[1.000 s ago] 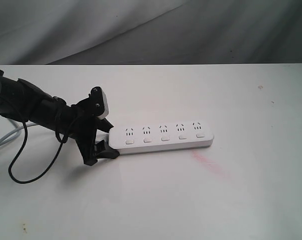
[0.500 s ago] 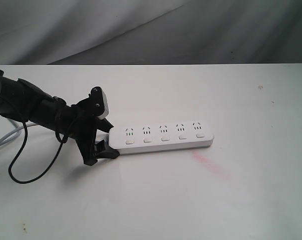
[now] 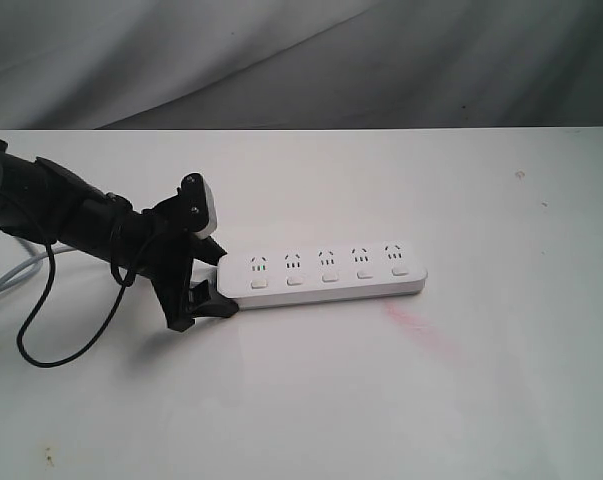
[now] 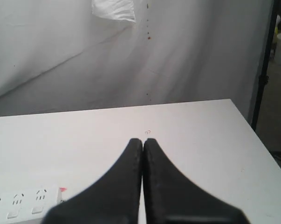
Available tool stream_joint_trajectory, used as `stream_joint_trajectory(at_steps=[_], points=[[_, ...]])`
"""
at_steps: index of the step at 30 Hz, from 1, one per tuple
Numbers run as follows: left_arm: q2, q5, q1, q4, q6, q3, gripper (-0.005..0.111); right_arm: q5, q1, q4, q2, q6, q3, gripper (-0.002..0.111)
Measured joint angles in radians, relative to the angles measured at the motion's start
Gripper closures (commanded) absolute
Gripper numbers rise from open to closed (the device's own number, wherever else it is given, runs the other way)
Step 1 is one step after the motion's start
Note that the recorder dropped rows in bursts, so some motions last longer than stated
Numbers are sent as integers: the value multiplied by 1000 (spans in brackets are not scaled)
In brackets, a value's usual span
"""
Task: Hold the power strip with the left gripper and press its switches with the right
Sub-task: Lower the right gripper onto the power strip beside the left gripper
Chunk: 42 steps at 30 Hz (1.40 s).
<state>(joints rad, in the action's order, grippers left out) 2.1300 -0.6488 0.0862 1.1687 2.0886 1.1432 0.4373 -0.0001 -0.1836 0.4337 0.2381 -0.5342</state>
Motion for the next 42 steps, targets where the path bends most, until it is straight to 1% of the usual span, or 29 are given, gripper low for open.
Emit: stream_joint_trajectory(at_steps=[3,6,13,22,25,28,31,33,36,42], points=[[0,0,0,0,0,0,47,13,0,0,126,0,-105,108],[0,0,0,0,0,0,47,15,39,0,238,0,-189,108],[0,0,0,0,0,0,47,17,231,-40,409,0,-310,108],[0,0,0,0,0,0,47,54,492,-36,572,-23,-322,108],[0,0,0,0,0,0,47,58,574,15,628,-131,-322,108],[0,0,0,0,0,0,47,58,624,90,684,-265,-322,108],[0,0,0,0,0,0,47,109,639,160,749,-381,-350,108],[0,0,0,0,0,0,47,171,639,193,799,-471,-397,108],[0,0,0,0,0,0,47,254,639,234,870,-603,-501,108],[0,0,0,0,0,0,47,359,639,319,1021,-865,-717,108]])
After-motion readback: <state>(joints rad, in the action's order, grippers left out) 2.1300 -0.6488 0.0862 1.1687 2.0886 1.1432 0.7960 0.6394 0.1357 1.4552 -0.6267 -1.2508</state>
